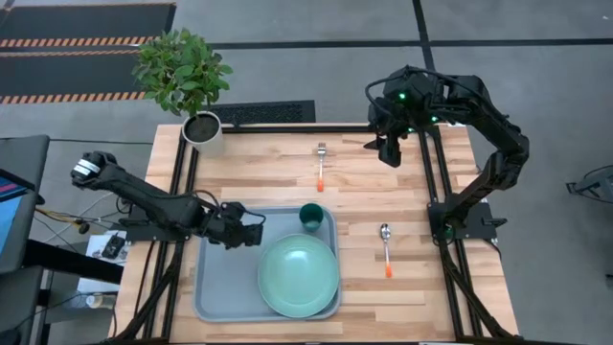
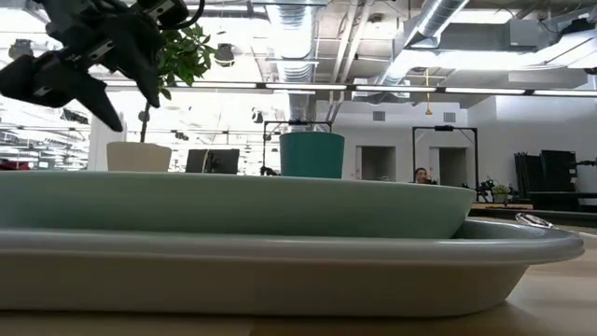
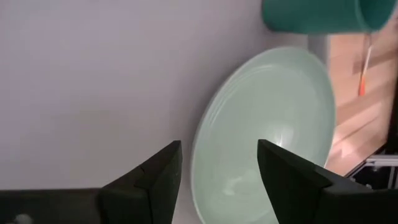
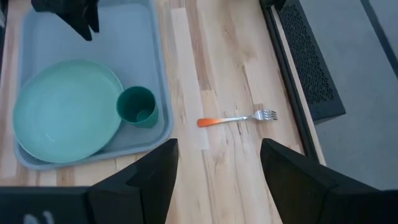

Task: Pick and place plate/cup/fork/spoon on tray
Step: Put the orange fork to the left side of the green plate on the blue serving tray

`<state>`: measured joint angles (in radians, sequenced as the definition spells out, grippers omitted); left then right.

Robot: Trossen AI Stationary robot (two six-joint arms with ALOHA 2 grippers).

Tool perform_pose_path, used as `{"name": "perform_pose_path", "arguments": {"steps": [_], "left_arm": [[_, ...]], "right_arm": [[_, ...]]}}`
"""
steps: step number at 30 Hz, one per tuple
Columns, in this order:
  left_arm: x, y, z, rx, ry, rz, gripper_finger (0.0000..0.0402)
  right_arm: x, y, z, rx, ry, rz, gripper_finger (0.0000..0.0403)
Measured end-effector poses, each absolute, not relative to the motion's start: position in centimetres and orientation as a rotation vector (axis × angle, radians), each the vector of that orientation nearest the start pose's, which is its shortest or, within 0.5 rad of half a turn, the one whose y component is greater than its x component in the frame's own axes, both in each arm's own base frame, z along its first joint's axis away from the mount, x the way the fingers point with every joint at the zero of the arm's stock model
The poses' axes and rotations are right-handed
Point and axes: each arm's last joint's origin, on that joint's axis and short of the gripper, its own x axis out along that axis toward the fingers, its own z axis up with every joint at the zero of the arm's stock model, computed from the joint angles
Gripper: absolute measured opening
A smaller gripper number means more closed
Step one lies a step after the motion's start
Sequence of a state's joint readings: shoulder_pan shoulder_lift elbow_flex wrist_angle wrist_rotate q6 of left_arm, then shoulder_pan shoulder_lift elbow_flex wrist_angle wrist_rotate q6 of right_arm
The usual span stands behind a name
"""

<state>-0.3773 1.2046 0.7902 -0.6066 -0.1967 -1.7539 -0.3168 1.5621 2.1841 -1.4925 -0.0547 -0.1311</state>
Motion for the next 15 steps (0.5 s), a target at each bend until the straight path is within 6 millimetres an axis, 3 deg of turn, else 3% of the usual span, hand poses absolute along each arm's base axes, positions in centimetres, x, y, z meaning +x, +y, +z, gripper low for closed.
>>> {"name": "perform_pose_path", "arguments": {"steps": [7,15], "left_arm": [[20.5,-5.8,24.0,-1.29,0.716,0.68,0.0195],[18.3,-3.2,26.3,-1.241,0.574,0.699,0.0195]], "right_arm": [[26.6,-9.6,47.1,0.19,0.843,-0.294,0.0255],[33.6,-14.6,39.7,0.282,1.05,-0.378,0.0255]]}}
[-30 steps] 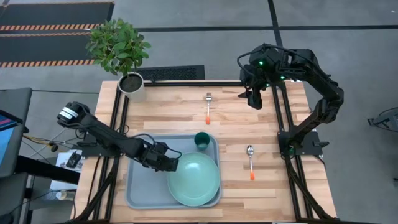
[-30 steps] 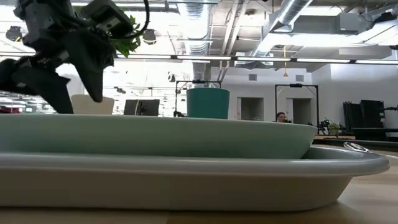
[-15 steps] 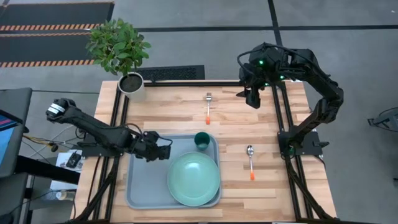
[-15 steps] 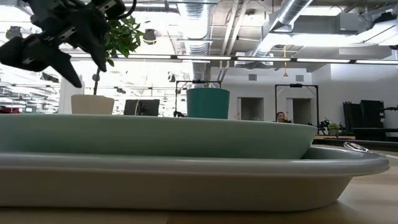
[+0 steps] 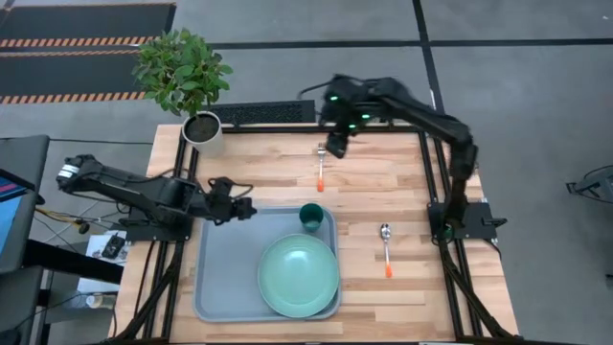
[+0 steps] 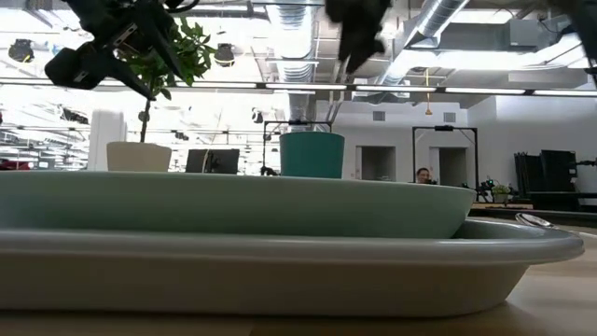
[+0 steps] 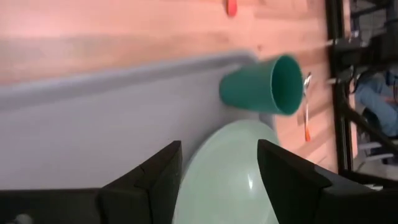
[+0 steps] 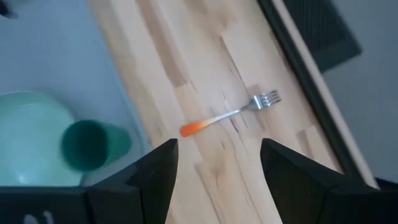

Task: Pick and place plate/cup/fork/spoon on tray
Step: Put the orange fork to the left side of the green plate on the blue serving tray

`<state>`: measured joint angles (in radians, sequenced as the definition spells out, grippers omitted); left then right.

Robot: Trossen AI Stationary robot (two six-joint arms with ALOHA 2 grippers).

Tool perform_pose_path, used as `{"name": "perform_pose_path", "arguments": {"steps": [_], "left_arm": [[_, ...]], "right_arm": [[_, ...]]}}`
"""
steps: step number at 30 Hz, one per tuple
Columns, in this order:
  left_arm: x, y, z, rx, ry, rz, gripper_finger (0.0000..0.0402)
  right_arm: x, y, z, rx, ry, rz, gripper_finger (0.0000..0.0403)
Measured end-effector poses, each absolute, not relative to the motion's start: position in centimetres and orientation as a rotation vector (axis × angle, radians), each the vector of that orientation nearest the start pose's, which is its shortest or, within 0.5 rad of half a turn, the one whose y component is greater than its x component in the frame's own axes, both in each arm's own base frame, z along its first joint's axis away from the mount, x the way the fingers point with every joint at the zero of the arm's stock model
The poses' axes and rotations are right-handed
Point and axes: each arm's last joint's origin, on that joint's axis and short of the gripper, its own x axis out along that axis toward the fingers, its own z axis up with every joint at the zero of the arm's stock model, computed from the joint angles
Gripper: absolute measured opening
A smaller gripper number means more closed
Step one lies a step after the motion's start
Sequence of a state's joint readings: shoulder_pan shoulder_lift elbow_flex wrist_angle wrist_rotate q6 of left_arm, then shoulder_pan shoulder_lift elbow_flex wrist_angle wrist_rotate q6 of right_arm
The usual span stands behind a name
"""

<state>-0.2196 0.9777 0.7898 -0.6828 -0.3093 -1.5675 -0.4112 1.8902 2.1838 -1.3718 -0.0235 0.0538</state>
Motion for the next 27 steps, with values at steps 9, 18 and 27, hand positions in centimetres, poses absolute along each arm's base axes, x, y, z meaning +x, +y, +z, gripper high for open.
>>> {"name": "perform_pose_path", "arguments": {"steps": [9,18,27], "left_arm": [[15.7,-1.9,27.1,-1.199,0.547,0.774,0.0195],[14.7,-1.6,26.8,-1.149,0.588,0.838,0.0195],[14.6,-1.6,26.7,-1.117,0.605,0.84,0.0195]], "right_arm": [[38.6,-20.0,29.3,0.484,1.264,-0.506,0.0255],[40.7,-22.3,23.4,0.585,1.31,-0.613,0.0255],[41.1,-22.8,21.4,0.64,1.322,-0.662,0.0255]]}}
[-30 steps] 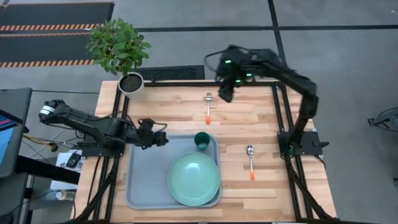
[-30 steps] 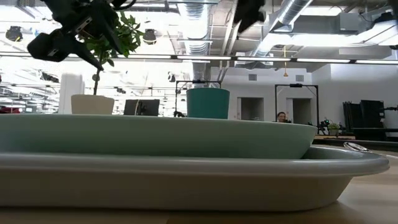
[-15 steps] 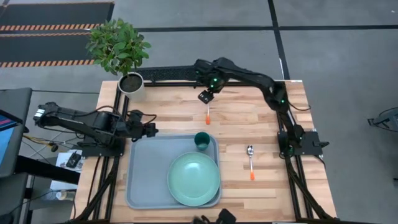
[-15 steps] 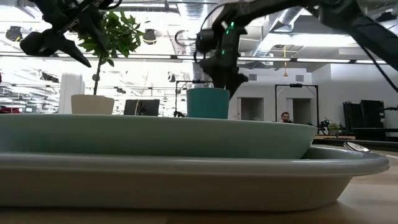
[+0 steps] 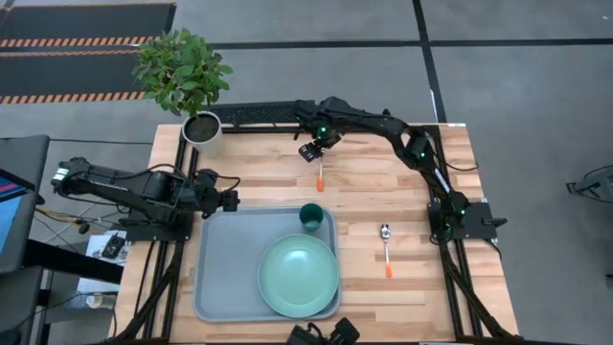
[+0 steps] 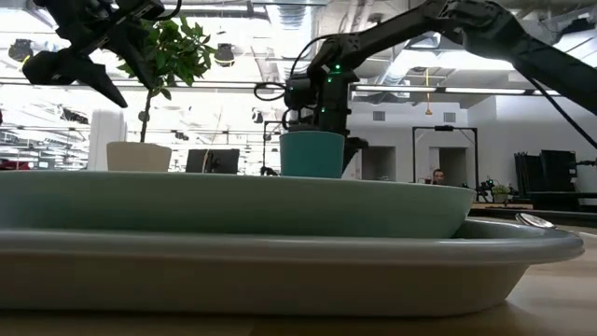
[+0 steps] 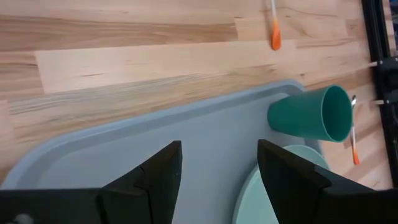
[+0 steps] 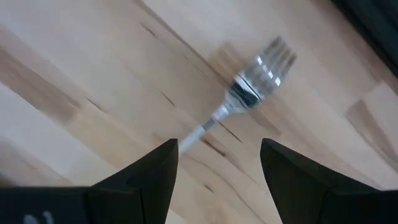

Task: Pick and place plate/cup/fork/spoon on tray
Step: Put the orange fork to the left side of the green plate on the blue serving tray

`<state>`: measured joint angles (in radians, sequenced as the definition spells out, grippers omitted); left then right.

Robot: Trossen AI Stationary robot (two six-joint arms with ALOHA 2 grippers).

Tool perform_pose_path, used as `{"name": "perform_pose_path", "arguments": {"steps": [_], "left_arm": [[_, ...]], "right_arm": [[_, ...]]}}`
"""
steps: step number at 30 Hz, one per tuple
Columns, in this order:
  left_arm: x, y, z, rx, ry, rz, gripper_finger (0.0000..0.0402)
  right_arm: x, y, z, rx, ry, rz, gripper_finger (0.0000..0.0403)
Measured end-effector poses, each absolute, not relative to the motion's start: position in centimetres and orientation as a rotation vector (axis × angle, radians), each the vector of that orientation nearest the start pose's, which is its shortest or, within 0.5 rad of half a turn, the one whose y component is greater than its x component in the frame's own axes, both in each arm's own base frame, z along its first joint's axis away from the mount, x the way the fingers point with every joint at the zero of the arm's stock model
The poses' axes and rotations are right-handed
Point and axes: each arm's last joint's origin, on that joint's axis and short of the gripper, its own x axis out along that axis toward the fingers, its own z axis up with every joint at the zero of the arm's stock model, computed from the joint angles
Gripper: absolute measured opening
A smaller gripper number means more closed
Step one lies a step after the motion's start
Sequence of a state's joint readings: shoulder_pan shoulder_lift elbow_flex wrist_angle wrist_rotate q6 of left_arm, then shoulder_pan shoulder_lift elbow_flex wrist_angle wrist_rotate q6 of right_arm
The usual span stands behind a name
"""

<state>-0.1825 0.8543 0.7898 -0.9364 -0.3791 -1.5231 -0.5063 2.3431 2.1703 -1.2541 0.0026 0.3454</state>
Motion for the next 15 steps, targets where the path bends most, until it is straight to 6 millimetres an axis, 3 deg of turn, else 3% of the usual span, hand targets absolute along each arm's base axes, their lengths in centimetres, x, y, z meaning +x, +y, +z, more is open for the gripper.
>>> {"name": "perform_pose_path", "arguments": {"steps": [9,15], "left_arm": [[14.5,-1.6,26.7,-1.11,0.61,0.846,0.0195],[14.4,-1.5,26.6,-1.104,0.617,0.856,0.0195]], "right_arm": [[40.6,-22.0,18.0,0.685,1.379,-0.69,0.0255],[41.3,-21.2,16.0,0.704,1.326,-0.685,0.0255]]}}
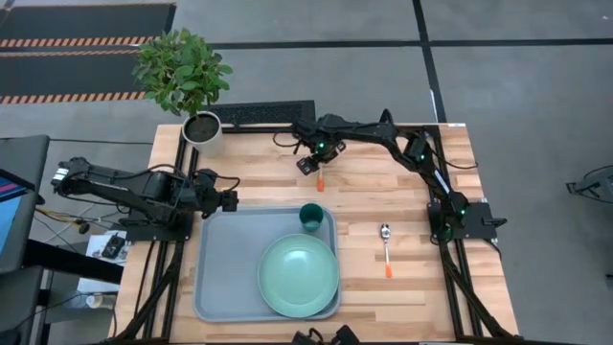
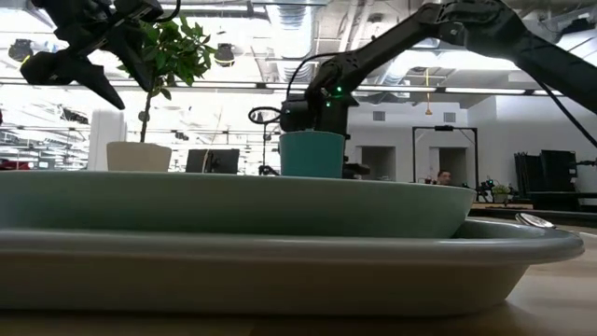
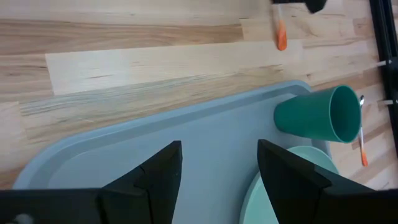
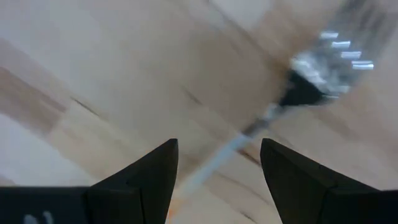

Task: Pick and place plate/cup/fork/spoon on tray
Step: Put the orange fork to the left side of the green plate on the blue serving tray

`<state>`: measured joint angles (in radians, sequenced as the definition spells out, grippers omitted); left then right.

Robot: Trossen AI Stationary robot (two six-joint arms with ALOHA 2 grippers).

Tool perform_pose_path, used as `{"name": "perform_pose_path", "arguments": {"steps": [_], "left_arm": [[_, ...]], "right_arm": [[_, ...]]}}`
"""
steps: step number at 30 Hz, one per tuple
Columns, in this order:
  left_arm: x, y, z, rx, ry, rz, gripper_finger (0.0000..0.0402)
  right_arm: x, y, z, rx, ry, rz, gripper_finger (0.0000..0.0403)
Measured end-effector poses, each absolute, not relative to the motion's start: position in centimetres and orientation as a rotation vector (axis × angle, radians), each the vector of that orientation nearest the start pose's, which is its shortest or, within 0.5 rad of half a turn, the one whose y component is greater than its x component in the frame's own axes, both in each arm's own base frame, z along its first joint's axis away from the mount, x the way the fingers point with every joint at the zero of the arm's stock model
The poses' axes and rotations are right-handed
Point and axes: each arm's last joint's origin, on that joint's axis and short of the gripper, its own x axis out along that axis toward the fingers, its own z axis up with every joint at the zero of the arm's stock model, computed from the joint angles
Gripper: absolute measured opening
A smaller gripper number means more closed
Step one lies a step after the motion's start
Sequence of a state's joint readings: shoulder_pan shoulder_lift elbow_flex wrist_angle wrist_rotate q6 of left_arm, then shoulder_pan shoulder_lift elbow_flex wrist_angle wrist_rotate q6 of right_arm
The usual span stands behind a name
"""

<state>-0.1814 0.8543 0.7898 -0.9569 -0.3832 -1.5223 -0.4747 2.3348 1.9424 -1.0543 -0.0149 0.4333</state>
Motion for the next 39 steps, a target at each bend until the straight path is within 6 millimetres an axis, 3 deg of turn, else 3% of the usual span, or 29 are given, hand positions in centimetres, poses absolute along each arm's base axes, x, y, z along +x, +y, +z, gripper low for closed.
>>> {"name": "perform_pose_path", "arguments": {"steps": [8,12,19,24,30,33,39], "left_arm": [[14.4,-1.5,26.6,-1.097,0.617,0.854,0.0195],[14.4,-1.5,26.6,-1.079,0.612,0.858,0.0195],[14.4,-1.2,26.6,-1.047,0.605,0.87,0.0195],[14.4,-0.9,26.6,-1.031,0.608,0.877,0.0195],[14.9,-0.5,26.8,-1.043,0.57,0.86,0.0195],[15.8,-0.1,27.6,-1.012,0.496,0.778,0.0195],[17.6,1.9,29.9,-0.899,0.275,0.622,0.0195]], "right_arm": [[40.5,-21.9,14.7,0.751,1.32,-0.743,0.0234],[40.4,-21.9,14.6,0.769,1.327,-0.743,0.0173],[40.3,-21.4,14.7,0.754,1.357,-0.727,0.0026],[40.1,-21.1,15.8,0.768,1.348,-0.694,0.002],[38.8,-20.6,22.1,0.703,1.233,-0.61,0.0007],[37.2,-20.2,26.7,0.698,1.126,-0.518,0.0011],[32.9,-17.2,36.1,0.615,0.901,-0.284,0.0004]]}}
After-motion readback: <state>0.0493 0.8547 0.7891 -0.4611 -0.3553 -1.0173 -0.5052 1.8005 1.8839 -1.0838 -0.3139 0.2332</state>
